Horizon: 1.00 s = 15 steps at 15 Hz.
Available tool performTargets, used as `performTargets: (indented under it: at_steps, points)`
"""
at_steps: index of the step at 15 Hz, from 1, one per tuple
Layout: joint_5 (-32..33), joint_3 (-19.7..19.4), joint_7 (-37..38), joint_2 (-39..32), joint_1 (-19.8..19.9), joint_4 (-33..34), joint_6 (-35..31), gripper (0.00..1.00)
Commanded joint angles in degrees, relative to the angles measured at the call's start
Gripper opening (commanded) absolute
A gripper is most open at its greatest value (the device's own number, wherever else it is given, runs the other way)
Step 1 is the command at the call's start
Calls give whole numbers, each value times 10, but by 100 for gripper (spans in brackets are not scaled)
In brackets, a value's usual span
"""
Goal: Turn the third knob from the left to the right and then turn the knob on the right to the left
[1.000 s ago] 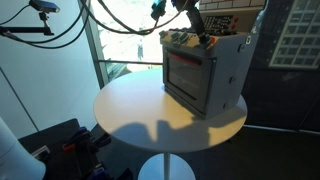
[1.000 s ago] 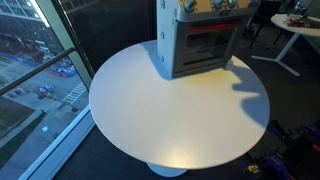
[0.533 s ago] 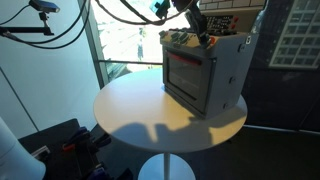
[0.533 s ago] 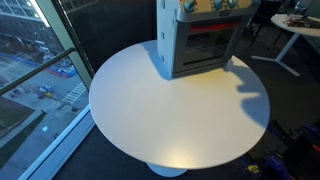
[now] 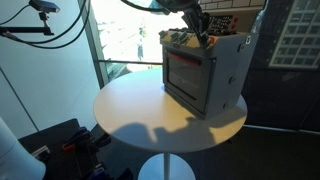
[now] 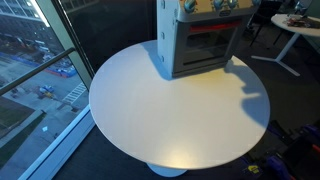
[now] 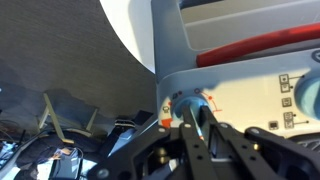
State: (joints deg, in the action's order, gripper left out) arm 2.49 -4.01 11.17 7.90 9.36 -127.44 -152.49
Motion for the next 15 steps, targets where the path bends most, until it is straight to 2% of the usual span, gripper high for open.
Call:
performTargets:
  at_steps: [1,6,9,15]
  points:
    - [-4,-11,-40,20,-8,6,47,40]
    - [-15,-16,-60,48,-12,13,136,77]
    - [-20,-17,-64,65,-13,26,213,99]
    - [-11,-14,-53,91,-13,59,364,100]
